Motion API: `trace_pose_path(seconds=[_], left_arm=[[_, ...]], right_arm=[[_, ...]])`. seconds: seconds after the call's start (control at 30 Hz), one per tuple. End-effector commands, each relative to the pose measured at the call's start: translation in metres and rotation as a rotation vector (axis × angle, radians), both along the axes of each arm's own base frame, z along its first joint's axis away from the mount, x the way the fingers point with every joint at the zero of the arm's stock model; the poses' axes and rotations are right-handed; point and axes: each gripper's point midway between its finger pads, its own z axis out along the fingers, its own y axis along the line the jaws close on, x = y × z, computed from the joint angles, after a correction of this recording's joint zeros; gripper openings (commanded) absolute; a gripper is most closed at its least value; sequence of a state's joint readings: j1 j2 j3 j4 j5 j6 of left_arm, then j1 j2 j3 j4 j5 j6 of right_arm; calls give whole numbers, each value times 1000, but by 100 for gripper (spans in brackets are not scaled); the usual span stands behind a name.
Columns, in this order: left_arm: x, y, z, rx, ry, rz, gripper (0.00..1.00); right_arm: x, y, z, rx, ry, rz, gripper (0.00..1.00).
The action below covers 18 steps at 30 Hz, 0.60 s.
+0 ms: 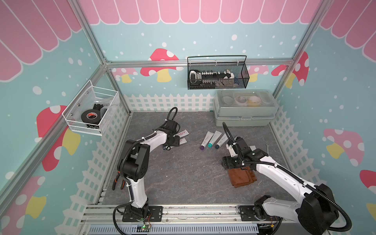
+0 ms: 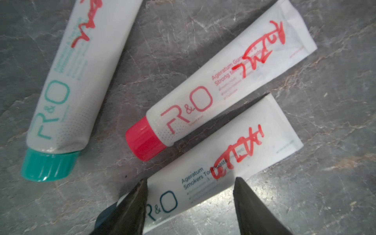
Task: Wipe the surface of the toothpaste tube
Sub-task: Pick up the toothpaste from the center of the board.
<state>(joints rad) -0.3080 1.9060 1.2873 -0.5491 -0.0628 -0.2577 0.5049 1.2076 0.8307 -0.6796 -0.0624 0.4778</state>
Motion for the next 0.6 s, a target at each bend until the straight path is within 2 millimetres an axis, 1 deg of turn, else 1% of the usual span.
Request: trace_pose_path(seconds=[0.0,0.23,0.33,0.4,0.5,0.57], left_arm=[[-17,3,-12,3,85,21,66],[-37,-5,-16,-4,107,7,64],[-44,-8,-21,7,115,-1,64],[-46,-8,-27,9,128,3,62],[-50,-10,-33,11,141,2,52],[-52,-12,-34,12,144,-4,37]], right_arm=[[-3,-1,0,-1,-11,22,81],[-3,0,0,3,-14,24,81],[-3,0,0,2,-16,23,81],[-3,0,1,5,-16,23,81],[-3,0,2,7,-18,24,81],[-3,0,2,8,-20,24,80]])
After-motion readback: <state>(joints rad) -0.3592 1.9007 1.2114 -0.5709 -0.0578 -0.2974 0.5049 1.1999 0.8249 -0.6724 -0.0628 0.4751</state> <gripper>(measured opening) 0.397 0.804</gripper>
